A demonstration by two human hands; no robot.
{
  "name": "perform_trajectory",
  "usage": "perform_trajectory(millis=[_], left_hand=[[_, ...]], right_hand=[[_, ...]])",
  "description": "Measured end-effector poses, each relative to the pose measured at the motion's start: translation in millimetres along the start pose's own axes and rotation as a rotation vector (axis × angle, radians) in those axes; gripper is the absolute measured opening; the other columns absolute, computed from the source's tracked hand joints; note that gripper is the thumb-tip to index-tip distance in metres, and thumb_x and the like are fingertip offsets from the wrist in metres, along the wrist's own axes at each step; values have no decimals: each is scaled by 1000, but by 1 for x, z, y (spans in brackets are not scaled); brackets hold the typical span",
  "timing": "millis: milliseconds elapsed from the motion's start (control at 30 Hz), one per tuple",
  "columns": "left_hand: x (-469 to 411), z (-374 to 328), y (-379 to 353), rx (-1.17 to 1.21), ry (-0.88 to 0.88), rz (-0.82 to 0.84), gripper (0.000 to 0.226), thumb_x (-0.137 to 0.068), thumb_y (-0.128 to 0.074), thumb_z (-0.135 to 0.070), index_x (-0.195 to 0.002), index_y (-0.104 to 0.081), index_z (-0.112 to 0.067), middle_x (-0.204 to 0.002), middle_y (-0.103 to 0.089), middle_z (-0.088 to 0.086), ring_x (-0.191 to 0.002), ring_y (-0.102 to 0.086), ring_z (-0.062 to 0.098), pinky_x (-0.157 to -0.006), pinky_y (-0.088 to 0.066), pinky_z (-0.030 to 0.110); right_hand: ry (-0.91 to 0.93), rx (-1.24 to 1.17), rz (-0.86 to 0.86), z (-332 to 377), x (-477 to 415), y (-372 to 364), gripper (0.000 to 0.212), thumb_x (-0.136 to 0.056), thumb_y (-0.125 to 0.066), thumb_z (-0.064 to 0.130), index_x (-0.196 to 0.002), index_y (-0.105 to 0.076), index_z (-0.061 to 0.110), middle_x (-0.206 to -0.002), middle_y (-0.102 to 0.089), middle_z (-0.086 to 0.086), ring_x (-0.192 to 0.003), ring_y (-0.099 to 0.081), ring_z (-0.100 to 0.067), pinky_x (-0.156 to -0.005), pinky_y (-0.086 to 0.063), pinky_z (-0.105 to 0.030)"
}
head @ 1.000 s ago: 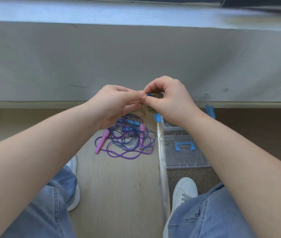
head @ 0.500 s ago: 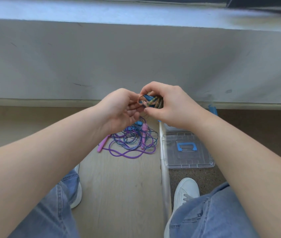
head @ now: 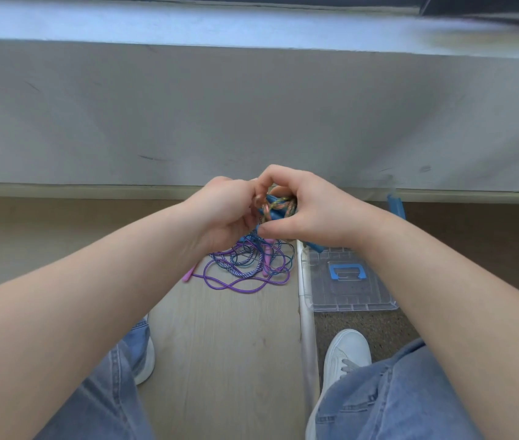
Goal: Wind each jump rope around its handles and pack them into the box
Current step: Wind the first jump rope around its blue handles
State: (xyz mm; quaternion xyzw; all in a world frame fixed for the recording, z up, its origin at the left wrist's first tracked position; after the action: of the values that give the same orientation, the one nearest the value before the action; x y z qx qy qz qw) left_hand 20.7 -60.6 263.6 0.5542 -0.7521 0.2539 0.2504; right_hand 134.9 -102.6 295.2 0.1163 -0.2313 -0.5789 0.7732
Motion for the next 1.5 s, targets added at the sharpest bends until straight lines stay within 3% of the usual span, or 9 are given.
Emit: perform_trajectory(millis=[200,467,600,700,900,1067,1167,1333,1500], left_hand=[[2,-7,-1,-12,-66,2,25,-89,-49,9,-69,-54,-6,-65,-48,11,-45,-46,14,-51,-32,26],[-2,-13,3,54,-119,-38,23,-102,-50,-17,-81,-59,-10,-68,-54,2,-57,-50,10,-54,-39,22],[-2,-9,3,70,-111,-48,17,-100,-51,-15,-86,-60,-13,-70,-58,0,-57,-53,6,-48,-41,16],[-2,-6,2,120,-95,-15,15,-95,-55,-2,-102,-60,-14,-75,-61,4,-59,-56,9,-53,-45,18],[-1,-12,-2,178,-57,100,19,-92,-56,-1,-101,-68,-13,-81,-65,2,-65,-60,7,-64,-51,18],[0,-21,-6,83,-225,209,14,-91,-65,-4,-101,-71,-12,-94,-65,7,-81,-61,15,-76,-55,21],[-2,-16,-5,19,-210,179,5,-90,-71,-20,-95,-71,-20,-95,-69,2,-84,-64,12,-70,-53,23],[-6,-12,4,52,-115,176,9,-93,-67,-23,-100,-69,-18,-94,-76,-2,-78,-71,7,-61,-46,20],[-7,-6,11,56,-49,157,16,-95,-64,-16,-110,-63,-9,-98,-75,5,-79,-74,7,-47,-49,15]], right_hand=[[-18,-194,-10,2,1,1,31,-83,-75,-3,-102,-55,9,-93,-72,-7,-73,-64,-12,-75,-55,-30],[-29,-198,-257,-4,0,7,39,-79,-82,13,-110,-60,21,-94,-76,-9,-78,-72,-23,-84,-58,-39],[-80,57,-379,-10,3,19,38,-79,-82,32,-111,-62,34,-94,-69,9,-82,-67,-7,-82,-54,-27],[-38,269,-364,-5,6,19,27,-86,-73,31,-112,-66,33,-95,-69,12,-84,-64,-11,-81,-50,-26],[-81,160,-332,-7,2,14,25,-92,-55,21,-112,-65,32,-89,-67,10,-70,-58,-4,-69,-47,-22],[-139,-43,-401,-12,-4,22,25,-83,-43,34,-86,-69,32,-73,-65,13,-79,-60,-10,-75,-47,-33],[-138,-112,-360,-13,-4,18,31,-82,-55,52,-90,-71,26,-79,-72,3,-76,-70,-18,-71,-55,-37],[-110,-201,-365,-11,2,15,14,-90,-72,19,-102,-71,12,-79,-72,-8,-56,-66,-10,-53,-51,-24],[-221,-97,-337,-27,4,16,15,-84,-76,27,-98,-70,24,-71,-68,4,-50,-61,-10,-44,-51,-29]])
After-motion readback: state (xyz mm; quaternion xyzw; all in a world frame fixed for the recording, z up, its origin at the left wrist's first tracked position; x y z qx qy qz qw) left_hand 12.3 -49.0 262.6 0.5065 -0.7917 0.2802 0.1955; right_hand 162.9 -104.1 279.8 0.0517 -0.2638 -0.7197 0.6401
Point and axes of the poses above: each hand's wrist, its own x-axis away from the middle knuckle, its own y-axis out of the back of the hand, z = x × y, the point moved 6 cm from there along -x, towards the middle knuckle
